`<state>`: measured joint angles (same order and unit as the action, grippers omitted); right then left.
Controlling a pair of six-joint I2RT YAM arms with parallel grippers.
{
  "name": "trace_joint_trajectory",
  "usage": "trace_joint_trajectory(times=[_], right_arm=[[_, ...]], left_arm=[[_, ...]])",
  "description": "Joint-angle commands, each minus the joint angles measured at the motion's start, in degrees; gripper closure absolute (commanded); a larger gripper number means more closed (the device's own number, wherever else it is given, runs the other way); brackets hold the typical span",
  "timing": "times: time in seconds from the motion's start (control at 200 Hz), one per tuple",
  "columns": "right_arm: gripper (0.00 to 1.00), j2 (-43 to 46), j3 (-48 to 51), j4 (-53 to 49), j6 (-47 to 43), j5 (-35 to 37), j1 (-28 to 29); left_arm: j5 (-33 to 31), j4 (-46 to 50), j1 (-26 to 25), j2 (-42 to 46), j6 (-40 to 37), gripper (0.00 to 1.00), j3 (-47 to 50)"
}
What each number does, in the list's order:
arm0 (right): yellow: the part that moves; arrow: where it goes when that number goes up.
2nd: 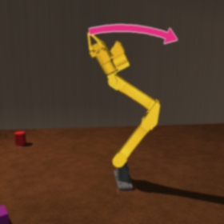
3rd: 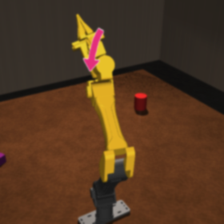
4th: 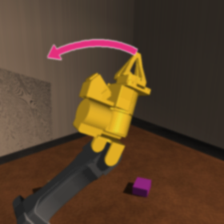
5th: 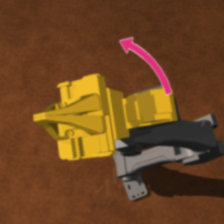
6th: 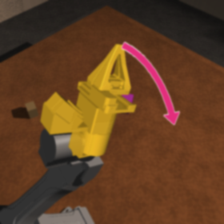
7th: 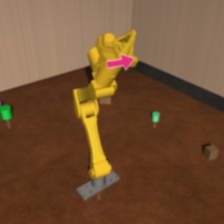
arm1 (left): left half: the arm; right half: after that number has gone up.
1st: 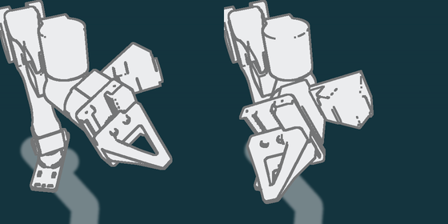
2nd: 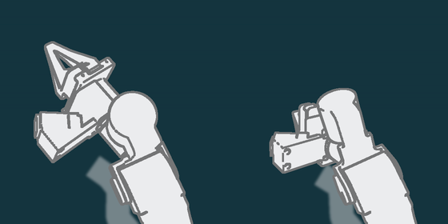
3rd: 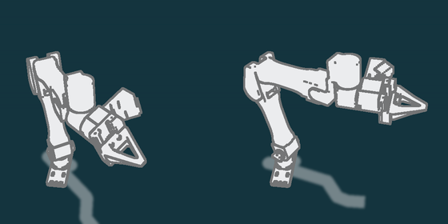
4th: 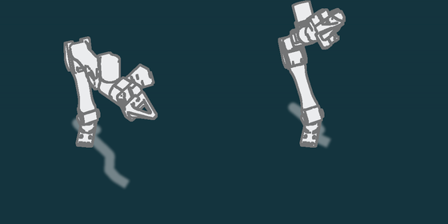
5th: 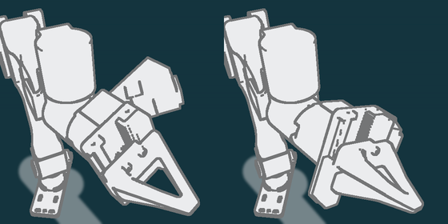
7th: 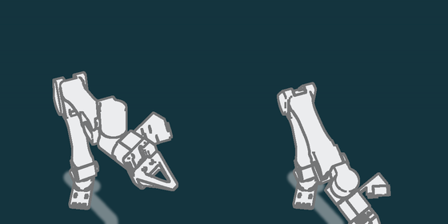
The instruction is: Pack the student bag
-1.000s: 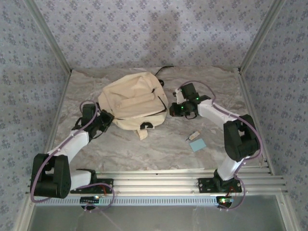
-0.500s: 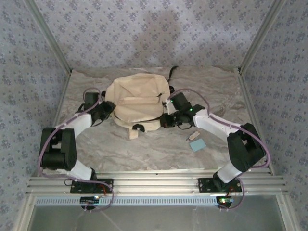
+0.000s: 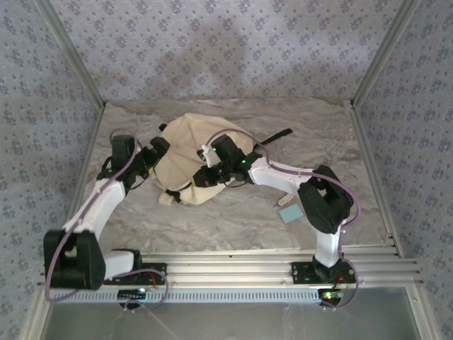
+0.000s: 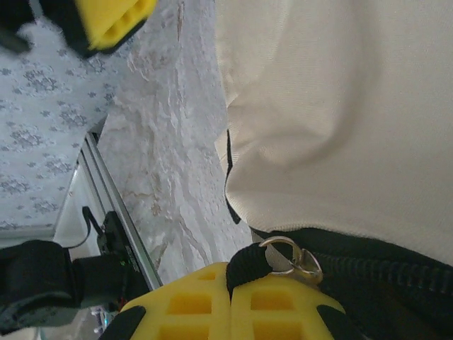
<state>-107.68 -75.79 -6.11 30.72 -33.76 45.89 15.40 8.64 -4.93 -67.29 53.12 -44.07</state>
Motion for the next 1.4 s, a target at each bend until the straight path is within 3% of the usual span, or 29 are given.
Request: trace_joint_trajectory(times=[0.0, 0.205, 0.545, 0.83, 0.89, 1.059, 1.394], right_arm=[[1.0, -1.61, -2.59, 4.1, 2.69, -1.49, -0.9], [1.0, -2.44, -4.23, 5.28, 2.91, -3.87, -0.02], [1.0, -1.1, -2.94, 6.46, 2.45, -5.71, 1.92], [1.0, 3.27, 2.45, 8.3, 1.4, -7.27, 2.1], [1.0, 3.91, 3.64, 8.16, 1.19, -7.29, 2.1], [1.0, 5.69, 6.95, 6.76, 0.12, -6.68, 1.38], [1.0, 10.32, 14.45, -7.16, -10.91, -0.87, -5.55]], left_arm=[[-1.07, 4.89, -0.43, 6.12, 3.73, 0.0, 4.76], [0.56, -2.05, -3.62, 9.12, 14.51, 0.01, 10.93], [-7.77, -17.01, -15.44, 2.7, 29.77, 0.13, 13.25], [-9.67, -25.36, -17.72, -4.09, 36.05, 0.26, 15.55], [-9.52, -24.96, -18.0, -4.92, 35.24, 0.32, 14.93], [-9.78, -24.21, -18.45, -6.56, 32.95, 1.0, 14.22], [-9.1, -19.72, -18.26, -4.94, 27.71, 1.0, 15.94]])
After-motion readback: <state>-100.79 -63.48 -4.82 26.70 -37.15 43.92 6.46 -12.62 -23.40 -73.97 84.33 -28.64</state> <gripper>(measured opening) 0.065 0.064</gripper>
